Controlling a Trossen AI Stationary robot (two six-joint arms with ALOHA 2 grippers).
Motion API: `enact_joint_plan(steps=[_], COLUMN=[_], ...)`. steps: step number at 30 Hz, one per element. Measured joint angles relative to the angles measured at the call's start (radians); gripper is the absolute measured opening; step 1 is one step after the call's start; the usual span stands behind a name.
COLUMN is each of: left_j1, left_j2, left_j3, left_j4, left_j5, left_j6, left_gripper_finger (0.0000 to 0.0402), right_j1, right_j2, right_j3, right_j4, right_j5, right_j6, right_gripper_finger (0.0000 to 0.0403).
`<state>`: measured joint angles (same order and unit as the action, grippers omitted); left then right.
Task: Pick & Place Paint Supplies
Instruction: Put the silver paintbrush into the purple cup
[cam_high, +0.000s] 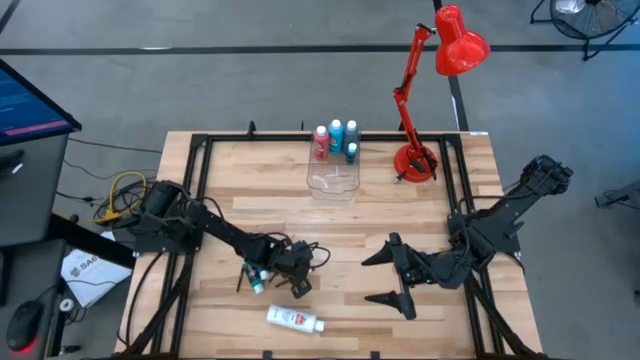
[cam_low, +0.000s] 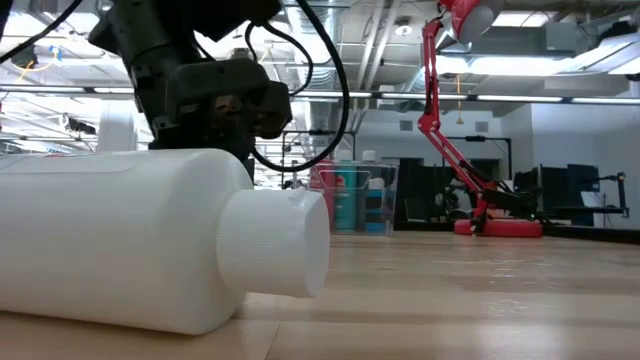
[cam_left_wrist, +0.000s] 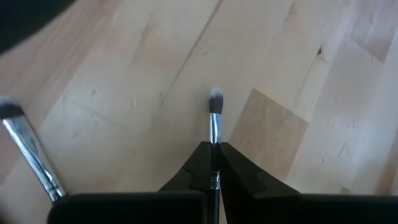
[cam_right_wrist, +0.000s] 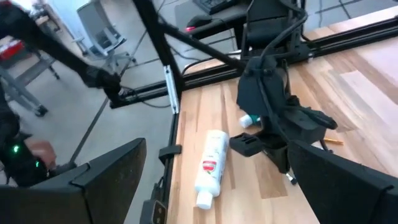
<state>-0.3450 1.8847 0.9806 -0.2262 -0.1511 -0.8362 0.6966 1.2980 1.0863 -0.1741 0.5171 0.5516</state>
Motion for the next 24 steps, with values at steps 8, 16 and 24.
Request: enact_joint_plan(steps=[8, 16, 24], left_j1=[0.023, 0.026, -0.007], left_j2=[0.000, 0.001, 0.003], left_j3=[0.000, -0.001, -0.002], left_j4=[0.000, 0.007, 0.011], left_j5=[-0.005, -0.049, -0.113], left_j6=[0.110, 0.241, 0.331], left_gripper_finger=[0.0005, 0.0005, 0.0005], right_j1=[-0.046, -0.117, -0.159], right_j2=[0.000, 0.102, 0.290], right_j3=[0.000, -0.001, 0.000], right_j4=[0.043, -0.065, -0.050], right_j5=[0.001, 0.006, -0.147], right_j6=[0.076, 0.097, 0.215], right_gripper_finger=[0.0384, 0.0384, 0.0384])
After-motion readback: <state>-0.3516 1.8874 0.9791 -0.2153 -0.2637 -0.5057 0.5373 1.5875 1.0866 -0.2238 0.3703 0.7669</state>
